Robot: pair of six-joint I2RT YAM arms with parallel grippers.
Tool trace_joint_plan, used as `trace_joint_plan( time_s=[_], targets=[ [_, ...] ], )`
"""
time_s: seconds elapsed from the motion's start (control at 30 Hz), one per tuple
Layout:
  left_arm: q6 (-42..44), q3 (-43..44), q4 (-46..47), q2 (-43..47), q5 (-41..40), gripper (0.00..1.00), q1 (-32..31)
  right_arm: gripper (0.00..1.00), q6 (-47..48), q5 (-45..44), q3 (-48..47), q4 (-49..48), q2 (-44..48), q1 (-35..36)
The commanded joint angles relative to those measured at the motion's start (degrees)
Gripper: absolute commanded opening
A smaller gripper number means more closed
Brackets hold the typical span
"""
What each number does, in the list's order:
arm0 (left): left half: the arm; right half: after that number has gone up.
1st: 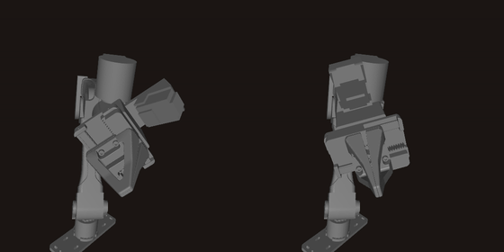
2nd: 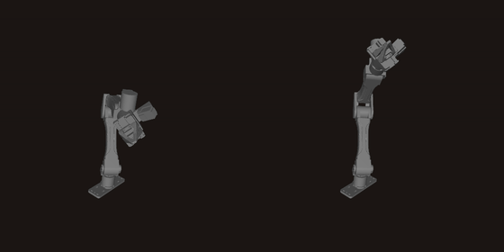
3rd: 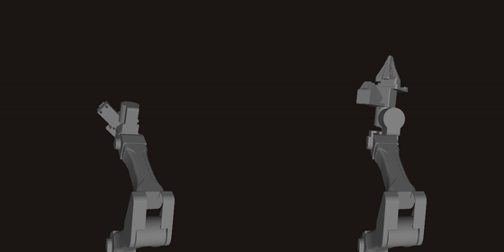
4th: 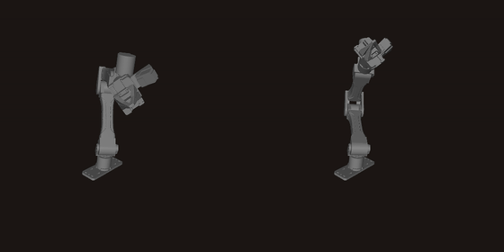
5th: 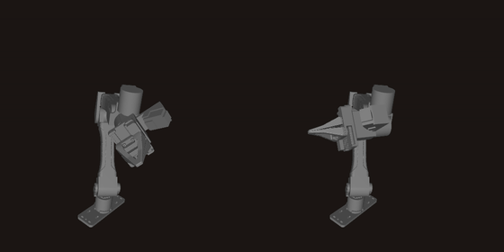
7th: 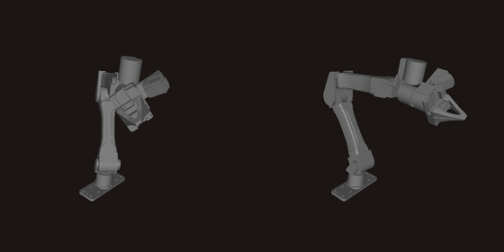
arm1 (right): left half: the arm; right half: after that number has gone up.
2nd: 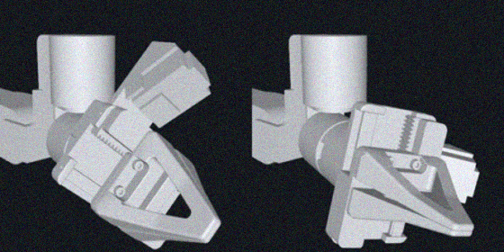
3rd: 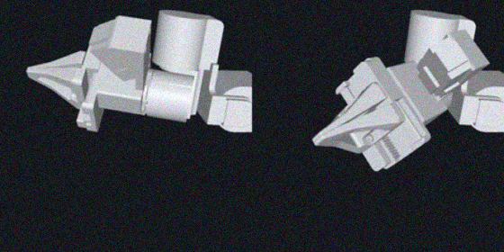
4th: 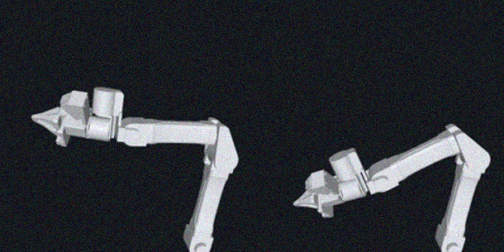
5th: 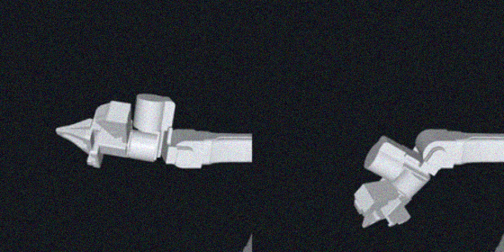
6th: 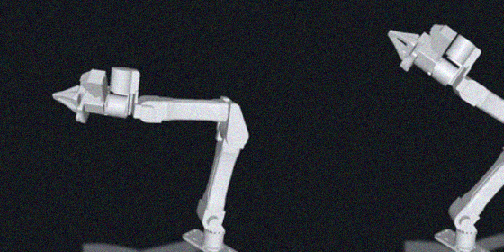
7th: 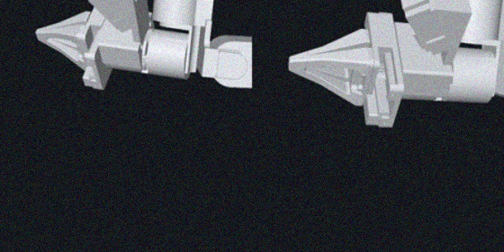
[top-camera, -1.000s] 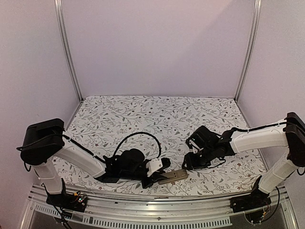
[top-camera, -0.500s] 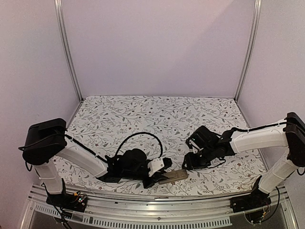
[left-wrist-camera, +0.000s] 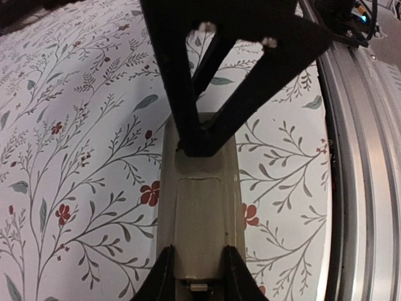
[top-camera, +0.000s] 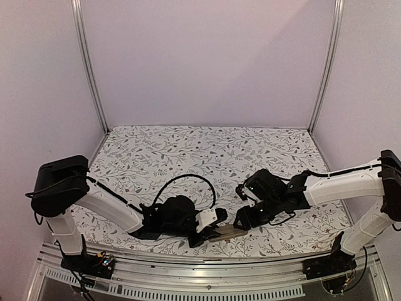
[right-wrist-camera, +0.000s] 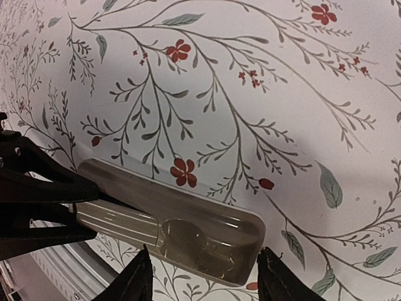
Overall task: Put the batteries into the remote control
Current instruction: Load the battery cover onto the remote control without the battery cover.
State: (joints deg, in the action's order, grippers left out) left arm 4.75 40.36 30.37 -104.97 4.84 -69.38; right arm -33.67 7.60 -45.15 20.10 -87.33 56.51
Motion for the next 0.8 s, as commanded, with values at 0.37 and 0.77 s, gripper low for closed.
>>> trace_joint_plan(
  time_s=[0.37, 0.77],
  targets=[
    [1.8, 0.4, -4.2, -2.3, 1.2, 0.03, -0.4, 0.12, -5.0, 15.5, 3.2, -20.4, 0.2, 0.0],
    [2.0, 0.6, -4.3, -2.5, 2.3, 0.04, 0.1, 0.05, -4.9, 15.7, 5.4, -22.5, -6.4, -0.1]
  ],
)
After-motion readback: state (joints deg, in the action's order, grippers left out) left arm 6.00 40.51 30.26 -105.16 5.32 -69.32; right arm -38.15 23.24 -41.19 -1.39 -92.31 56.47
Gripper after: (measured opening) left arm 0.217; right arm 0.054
